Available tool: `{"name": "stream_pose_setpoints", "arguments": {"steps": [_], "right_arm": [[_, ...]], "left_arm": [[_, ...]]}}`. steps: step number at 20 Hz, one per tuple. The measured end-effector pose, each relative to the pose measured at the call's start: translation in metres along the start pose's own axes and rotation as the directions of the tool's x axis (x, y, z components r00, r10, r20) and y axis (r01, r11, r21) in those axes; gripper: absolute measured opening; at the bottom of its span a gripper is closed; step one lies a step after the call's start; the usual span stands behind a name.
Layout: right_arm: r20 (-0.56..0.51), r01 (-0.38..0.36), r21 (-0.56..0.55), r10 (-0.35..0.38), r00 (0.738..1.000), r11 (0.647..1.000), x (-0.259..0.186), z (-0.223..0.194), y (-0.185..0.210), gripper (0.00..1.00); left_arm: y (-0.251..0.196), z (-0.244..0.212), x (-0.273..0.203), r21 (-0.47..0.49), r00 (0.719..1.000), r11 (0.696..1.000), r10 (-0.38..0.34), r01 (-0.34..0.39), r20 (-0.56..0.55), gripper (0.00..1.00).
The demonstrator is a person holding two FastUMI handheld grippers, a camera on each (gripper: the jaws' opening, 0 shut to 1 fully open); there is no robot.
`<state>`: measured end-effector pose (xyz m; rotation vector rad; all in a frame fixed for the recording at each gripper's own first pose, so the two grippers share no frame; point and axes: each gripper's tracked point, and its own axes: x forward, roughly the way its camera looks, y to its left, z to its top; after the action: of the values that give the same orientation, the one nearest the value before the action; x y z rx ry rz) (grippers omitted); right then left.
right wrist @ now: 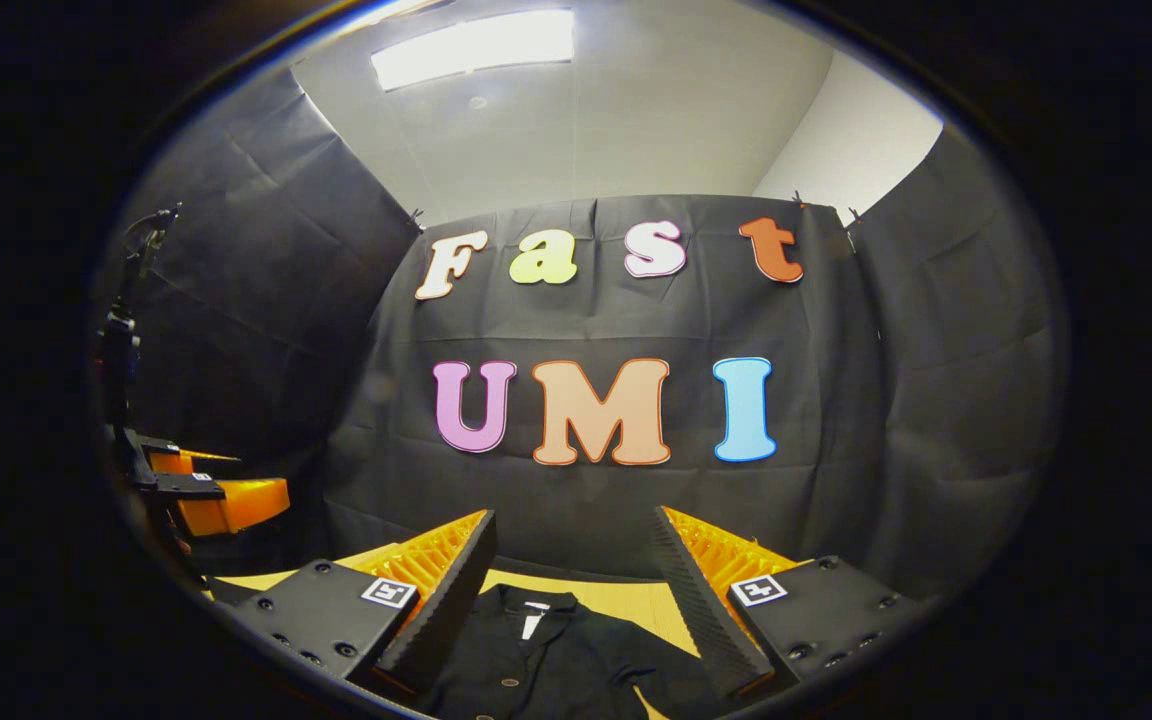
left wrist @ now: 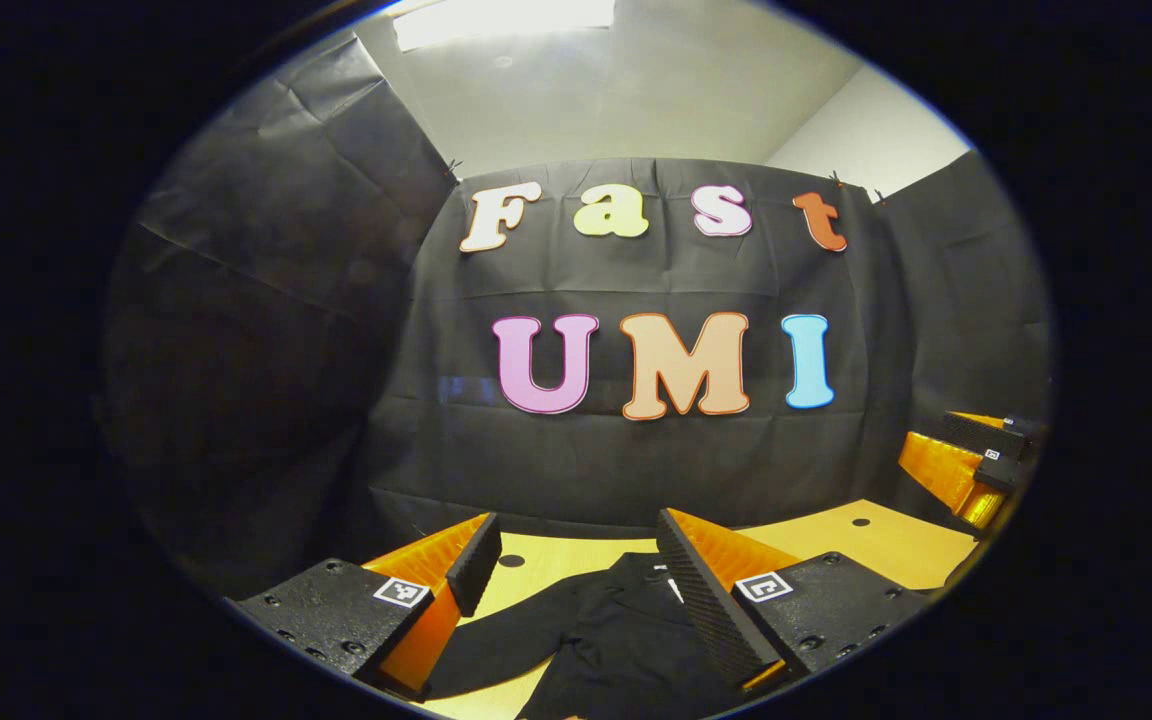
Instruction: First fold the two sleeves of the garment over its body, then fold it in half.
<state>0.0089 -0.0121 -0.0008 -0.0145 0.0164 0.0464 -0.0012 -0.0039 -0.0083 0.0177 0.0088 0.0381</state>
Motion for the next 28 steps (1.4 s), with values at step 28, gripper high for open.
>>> {"name": "stream_pose_setpoints", "arguments": {"steps": [28], "right_arm": [[-0.509,0.081,-0.168,-0.156,0.847,0.983,-0.051,-0.212,-0.255,0.98]], "left_arm": [[-0.085,-0.016,-0.013,0.012,0.999,0.999,0.043,-0.042,-0.019,0.99]]}}
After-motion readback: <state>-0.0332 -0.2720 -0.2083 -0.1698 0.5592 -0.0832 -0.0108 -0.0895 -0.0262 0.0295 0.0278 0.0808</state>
